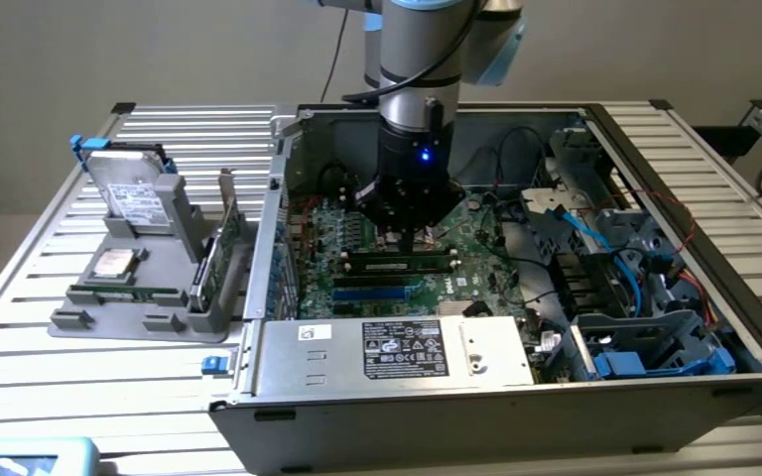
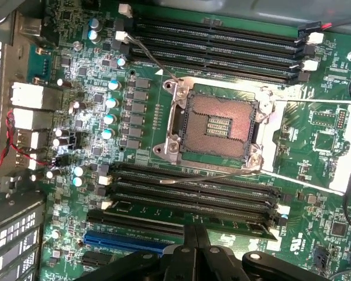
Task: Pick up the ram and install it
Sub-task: 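Press down the ram until it locks into place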
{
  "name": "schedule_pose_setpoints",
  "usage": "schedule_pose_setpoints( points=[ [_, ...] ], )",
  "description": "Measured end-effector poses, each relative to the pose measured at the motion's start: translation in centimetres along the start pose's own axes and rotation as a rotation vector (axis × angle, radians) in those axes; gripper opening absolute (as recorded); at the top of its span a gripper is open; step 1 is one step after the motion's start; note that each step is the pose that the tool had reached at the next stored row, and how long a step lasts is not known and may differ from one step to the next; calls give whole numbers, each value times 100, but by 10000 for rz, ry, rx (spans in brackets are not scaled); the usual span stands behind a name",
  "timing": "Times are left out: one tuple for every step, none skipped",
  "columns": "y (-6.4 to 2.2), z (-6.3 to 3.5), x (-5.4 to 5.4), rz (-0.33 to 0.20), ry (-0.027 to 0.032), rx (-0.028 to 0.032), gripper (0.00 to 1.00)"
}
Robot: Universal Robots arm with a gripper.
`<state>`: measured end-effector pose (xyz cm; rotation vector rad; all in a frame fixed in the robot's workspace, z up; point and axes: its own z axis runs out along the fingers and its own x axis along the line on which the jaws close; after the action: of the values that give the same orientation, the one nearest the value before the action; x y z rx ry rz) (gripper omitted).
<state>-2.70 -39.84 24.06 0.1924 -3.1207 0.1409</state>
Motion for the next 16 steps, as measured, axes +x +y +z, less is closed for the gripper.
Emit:
schedule_pose_setpoints(
  points=[
    [0, 0, 0, 123, -1, -1, 11],
    [0, 0, 0, 241, 1, -1, 11],
    [0, 0, 0, 360, 6, -2, 11],
    [0, -1, 1, 467, 11, -3, 11],
    [0, -1, 0, 570, 16, -4, 11],
    [0, -1, 0, 667, 22, -5, 11],
    [0, -1, 0, 759, 28, -7, 11],
    [0, 0, 0, 833, 34, -8, 11],
    [-1, 0, 0, 891, 39, -9, 11],
    [-4, 0, 1, 939, 44, -10, 11],
    [-5, -1, 1, 983, 48, -10, 11],
    [-7, -1, 1, 1026, 52, -10, 11],
    [-8, -1, 1, 1070, 55, -11, 11],
    [-8, -1, 1, 1110, 56, -11, 11],
    [-8, -1, 1, 1116, 56, -11, 11],
    [-8, -1, 1, 1116, 56, -10, 11]
  ],
)
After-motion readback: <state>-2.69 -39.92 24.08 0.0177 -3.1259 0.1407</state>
